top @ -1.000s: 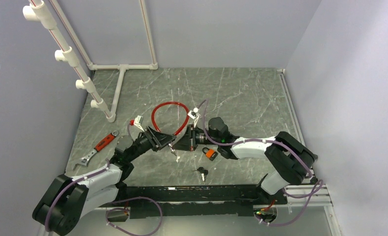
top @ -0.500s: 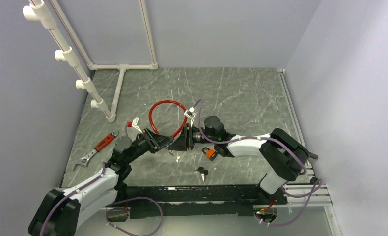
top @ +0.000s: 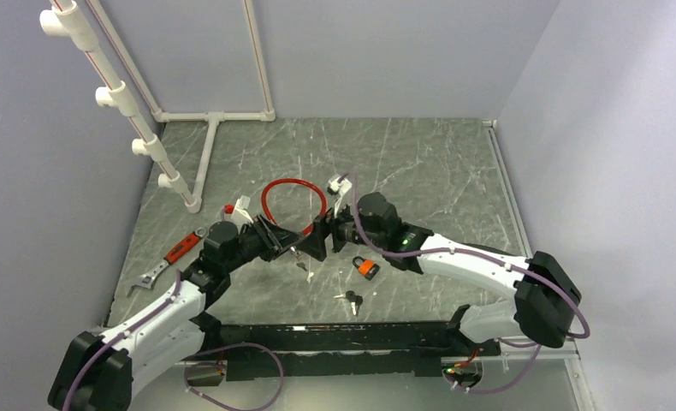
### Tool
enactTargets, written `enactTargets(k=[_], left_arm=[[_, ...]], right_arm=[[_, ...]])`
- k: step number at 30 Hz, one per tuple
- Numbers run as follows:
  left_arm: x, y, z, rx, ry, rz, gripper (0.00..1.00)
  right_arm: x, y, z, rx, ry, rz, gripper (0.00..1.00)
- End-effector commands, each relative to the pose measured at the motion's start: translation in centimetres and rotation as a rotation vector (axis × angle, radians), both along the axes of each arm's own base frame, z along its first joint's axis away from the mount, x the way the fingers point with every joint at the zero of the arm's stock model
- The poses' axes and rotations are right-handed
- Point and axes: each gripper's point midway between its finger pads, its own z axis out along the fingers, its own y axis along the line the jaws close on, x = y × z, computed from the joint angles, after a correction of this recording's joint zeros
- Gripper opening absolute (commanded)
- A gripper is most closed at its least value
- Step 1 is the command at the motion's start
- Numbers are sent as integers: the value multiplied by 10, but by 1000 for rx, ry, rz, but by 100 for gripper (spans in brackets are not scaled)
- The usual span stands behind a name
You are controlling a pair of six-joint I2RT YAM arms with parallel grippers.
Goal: Unlock with the key
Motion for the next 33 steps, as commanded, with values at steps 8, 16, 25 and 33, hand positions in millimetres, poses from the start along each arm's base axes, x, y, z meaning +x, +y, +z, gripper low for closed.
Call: enactTargets(k=[8, 16, 25, 33], left_arm=[[37, 17, 1, 194, 164, 187, 0], [39, 16, 8, 195, 163, 195, 0], [45, 15, -1, 188, 268, 235, 0], [54, 15, 0, 215, 274, 252, 0]], right_arm=[[15, 4, -39, -492, -324, -267, 71], [22, 8, -41, -530, -378, -324, 55], [7, 28, -42, -523, -420, -273, 54], [3, 23, -42, -551, -447, -277, 52]])
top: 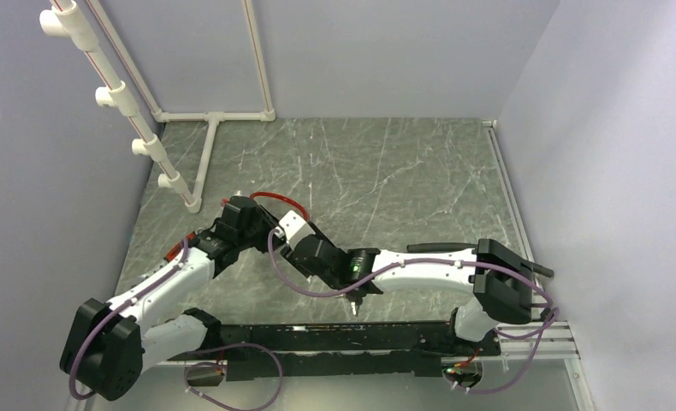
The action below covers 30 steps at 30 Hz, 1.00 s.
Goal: Unlock with the key
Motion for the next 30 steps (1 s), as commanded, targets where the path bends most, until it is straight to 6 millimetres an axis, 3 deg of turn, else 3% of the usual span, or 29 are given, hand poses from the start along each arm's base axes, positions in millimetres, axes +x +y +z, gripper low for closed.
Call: enactTargets(k=[1, 15, 21, 25, 30], left_arm=[[24, -9, 41, -58, -114, 27, 0], [24, -17, 42, -97, -116, 4, 0], [22, -17, 42, -104, -115, 1, 0], [21, -16, 42, -104, -114, 1, 0], [21, -17, 43, -114, -118, -1, 0]], right_arm=[[2, 9, 24, 57, -41, -2, 50], [6, 23, 12, 44, -46, -2, 43], [12, 29, 10, 47, -65, -24, 32], [14, 30, 14, 64, -75, -36, 18], [16, 29, 16, 76, -84, -56, 19]])
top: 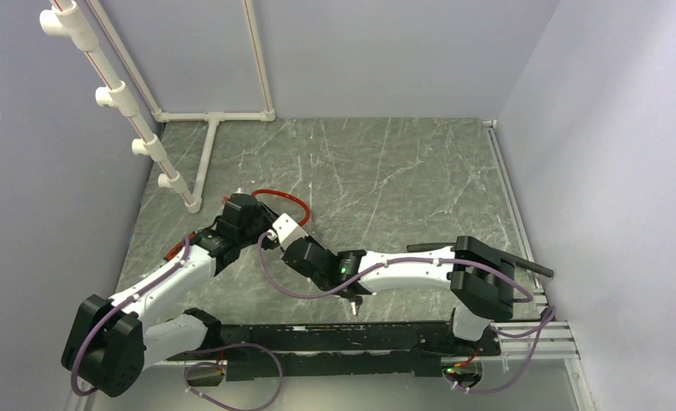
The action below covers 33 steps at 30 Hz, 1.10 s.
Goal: Unlock with the key
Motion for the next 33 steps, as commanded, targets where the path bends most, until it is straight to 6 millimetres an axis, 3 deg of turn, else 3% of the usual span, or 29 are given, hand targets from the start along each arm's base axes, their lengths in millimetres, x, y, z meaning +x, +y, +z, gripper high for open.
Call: enactTargets(k=[1, 8, 16, 18, 25, 33], left_arm=[[10, -11, 32, -78, -99, -11, 0], [11, -13, 28, -82, -89, -16, 0], [10, -14, 28, -93, -90, -21, 0], [9, -15, 27, -101, -89, -23, 0], [5, -16, 26, -119, -98, -32, 0], [0, -19, 45, -172, -176, -67, 0]], right_arm=[[8, 18, 36, 126, -53, -27, 21], [9, 20, 40, 131, -60, -23, 30], [12, 21, 42, 136, -76, -30, 12], [11, 23, 42, 145, -75, -22, 0], [1, 26, 45, 209, -25, 43, 0], [-4, 15, 61, 372, 103, 165, 0]])
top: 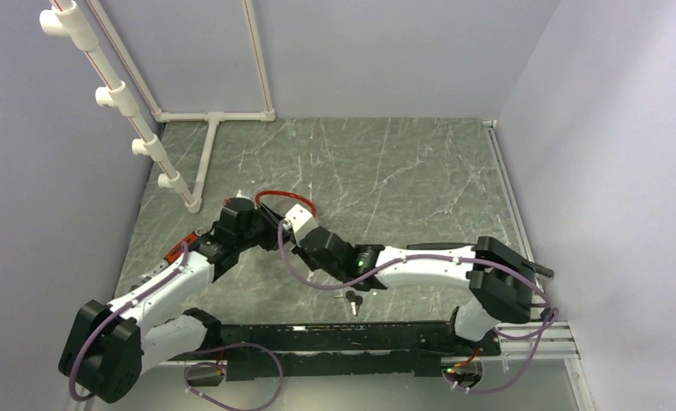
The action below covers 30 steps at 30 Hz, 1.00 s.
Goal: Unlock with the key
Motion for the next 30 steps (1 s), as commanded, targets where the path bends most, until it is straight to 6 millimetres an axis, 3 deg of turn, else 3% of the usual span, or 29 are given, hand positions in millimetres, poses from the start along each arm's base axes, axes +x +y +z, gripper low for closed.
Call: enactTargets(k=[1, 8, 17, 23, 30], left_arm=[[3, -11, 41, -98, -157, -47, 0], [-2, -12, 45, -126, -206, -67, 0], [-5, -21, 67, -187, -345, -134, 0], [-12, -23, 78, -246, -451, -162, 0], [-25, -25, 111, -344, -657, -220, 0]], right_arm=[[-4, 15, 53, 259, 50, 106, 0], [-13, 12, 73, 390, 118, 204, 0], [-31, 9, 91, 514, 229, 377, 0], [-38, 5, 113, 625, 309, 474, 0], [-55, 1, 138, 838, 476, 621, 0]])
